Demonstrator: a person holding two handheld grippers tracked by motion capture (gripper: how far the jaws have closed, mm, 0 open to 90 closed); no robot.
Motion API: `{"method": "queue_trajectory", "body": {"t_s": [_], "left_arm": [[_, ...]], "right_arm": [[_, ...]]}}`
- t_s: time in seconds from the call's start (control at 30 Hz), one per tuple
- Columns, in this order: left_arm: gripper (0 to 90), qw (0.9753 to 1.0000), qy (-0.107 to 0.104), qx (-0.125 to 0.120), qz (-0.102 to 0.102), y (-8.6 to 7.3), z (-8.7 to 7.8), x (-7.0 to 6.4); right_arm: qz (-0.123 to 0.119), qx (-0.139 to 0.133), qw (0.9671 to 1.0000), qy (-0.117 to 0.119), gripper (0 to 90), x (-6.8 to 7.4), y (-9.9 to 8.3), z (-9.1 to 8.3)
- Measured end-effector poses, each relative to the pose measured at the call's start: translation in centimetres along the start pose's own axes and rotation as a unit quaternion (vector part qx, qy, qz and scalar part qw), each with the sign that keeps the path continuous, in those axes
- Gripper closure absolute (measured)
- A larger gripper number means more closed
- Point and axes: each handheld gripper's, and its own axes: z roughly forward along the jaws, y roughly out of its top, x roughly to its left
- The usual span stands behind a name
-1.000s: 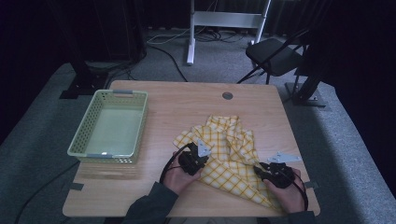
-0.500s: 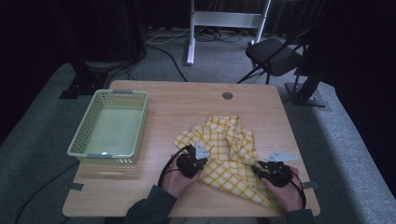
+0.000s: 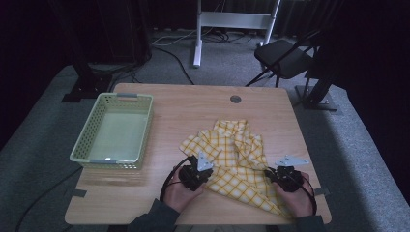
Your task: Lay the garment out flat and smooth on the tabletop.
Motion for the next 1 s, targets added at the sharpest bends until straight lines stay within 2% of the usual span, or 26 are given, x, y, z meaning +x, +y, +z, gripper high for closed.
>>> {"method": "queue_trajectory", "body": {"t_s": [0.17, 0.3, 0.43, 0.67, 0.73, 1.0], "left_arm": [[88.4, 1.0000, -0.004, -0.003, -0.001, -0.4, -0.6, -0.4], [88.3, 0.9996, -0.024, -0.008, -0.010, -1.0, -1.0, -0.6], [88.3, 0.9995, -0.028, -0.001, -0.014, -1.7, -1.0, -0.6], [88.4, 0.9991, -0.034, -0.005, -0.025, -2.6, -1.8, -0.6], [88.4, 0.9985, -0.044, -0.009, -0.031, -3.0, -2.1, -0.6], [88.4, 0.9973, -0.053, -0.023, -0.045, -4.1, -3.5, -0.4]], "right_arm": [[0.009, -0.002, 0.9999, -0.005, 83.4, -0.2, 0.0, 0.0], [0.018, -0.005, 0.9998, -0.010, 83.6, -0.5, -0.1, 0.1], [0.023, -0.005, 0.9996, -0.013, 83.9, -0.7, -0.2, 0.0], [0.036, -0.011, 0.9991, -0.021, 84.6, -1.3, -0.4, 0.0], [0.039, -0.011, 0.9989, -0.024, 84.6, -1.4, -0.4, 0.0], [0.044, -0.011, 0.9985, -0.029, 84.7, -1.7, -0.4, -0.1]]}}
